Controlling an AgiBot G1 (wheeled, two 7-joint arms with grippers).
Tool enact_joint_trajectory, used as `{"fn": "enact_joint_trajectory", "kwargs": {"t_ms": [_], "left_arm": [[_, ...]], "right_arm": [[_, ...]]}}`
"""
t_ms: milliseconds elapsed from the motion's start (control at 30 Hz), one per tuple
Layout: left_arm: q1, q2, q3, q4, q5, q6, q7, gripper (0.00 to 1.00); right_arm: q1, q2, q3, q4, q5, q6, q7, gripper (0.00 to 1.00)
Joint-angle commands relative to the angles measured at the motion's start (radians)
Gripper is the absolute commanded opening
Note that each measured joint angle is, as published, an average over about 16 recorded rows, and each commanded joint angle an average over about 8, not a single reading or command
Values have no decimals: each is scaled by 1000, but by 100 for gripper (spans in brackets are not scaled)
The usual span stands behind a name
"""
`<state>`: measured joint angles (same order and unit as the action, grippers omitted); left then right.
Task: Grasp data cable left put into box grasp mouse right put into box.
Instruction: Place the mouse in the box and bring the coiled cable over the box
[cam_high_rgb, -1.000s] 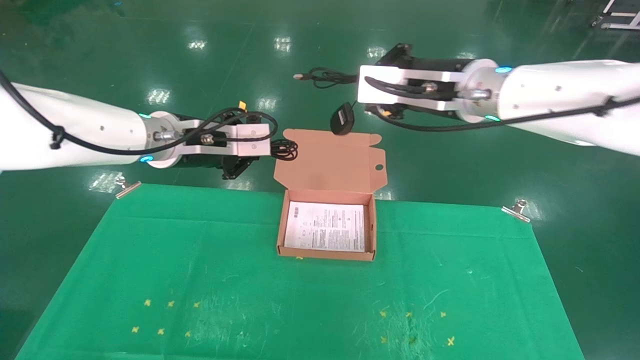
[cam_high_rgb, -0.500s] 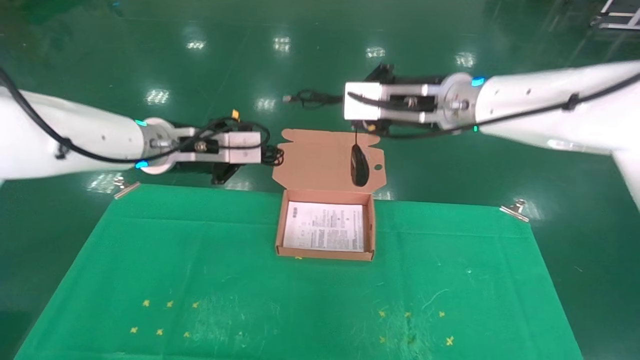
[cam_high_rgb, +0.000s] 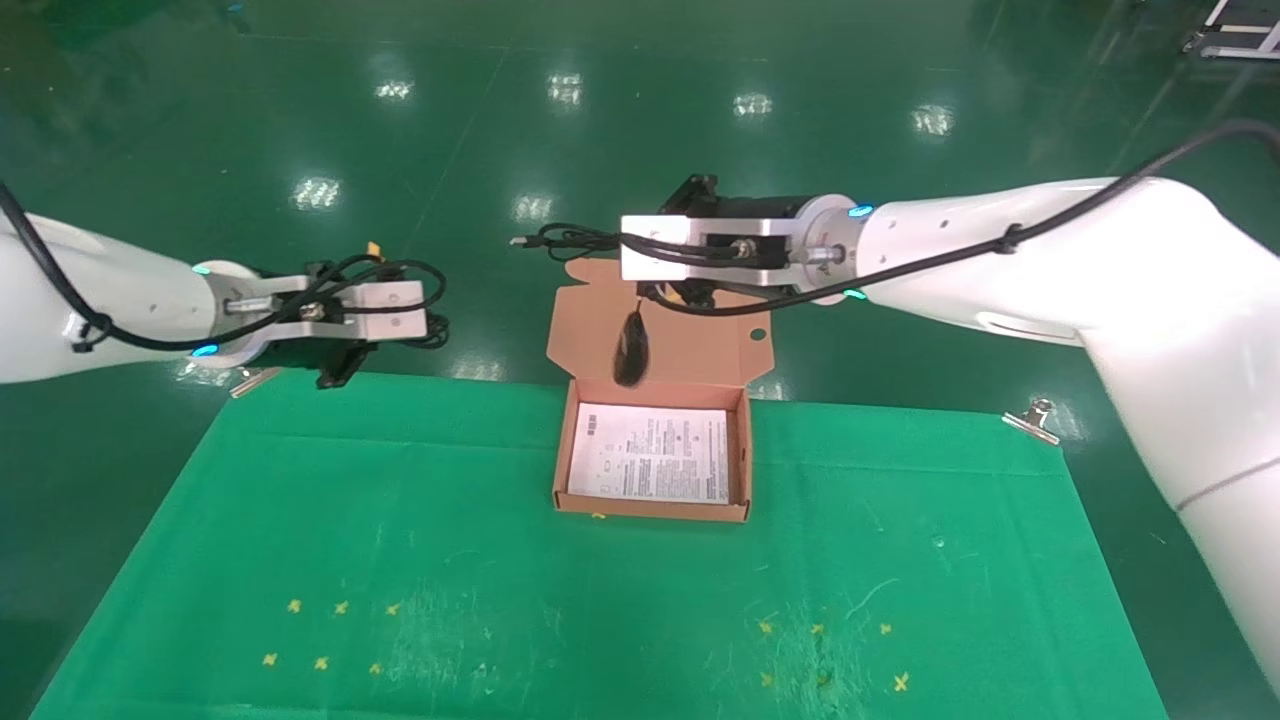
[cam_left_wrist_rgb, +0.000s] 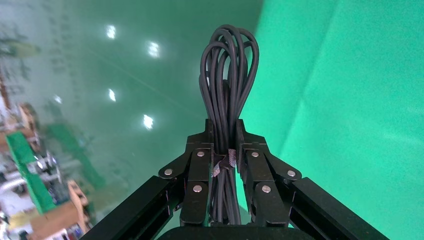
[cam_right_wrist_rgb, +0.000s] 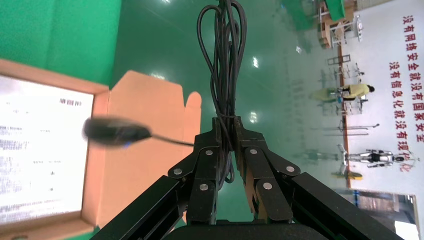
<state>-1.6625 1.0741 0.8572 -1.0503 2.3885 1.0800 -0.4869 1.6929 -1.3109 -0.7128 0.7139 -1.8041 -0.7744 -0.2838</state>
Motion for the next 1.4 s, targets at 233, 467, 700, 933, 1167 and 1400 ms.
{"fn": "enact_joint_trajectory", "kwargs": {"t_ms": [233,467,700,933,1167,1400], "left_arm": [[-1,-5,1,-4,20,22,-33,0],[1,-6,1,-8,22,23,-36,0],[1,-6,1,-10,22,24,-37,0],[1,-7,1,-10,23,24,-37,0],[2,-6,2,-10,23,25,-37,0],[28,15,9,-23,8,7,-25,0]], "right_arm": [[-16,-36,2,-90,92,-9,-95,0],[-56,-41,-13,-158,160,0,-79,0],[-94,-46,-35,-265,223,27,-20,0],[-116,-51,-70,-318,266,76,-12,45],[-121,-47,-101,-332,278,78,-18,100],[-129,-25,-111,-300,285,80,-9,100]]}}
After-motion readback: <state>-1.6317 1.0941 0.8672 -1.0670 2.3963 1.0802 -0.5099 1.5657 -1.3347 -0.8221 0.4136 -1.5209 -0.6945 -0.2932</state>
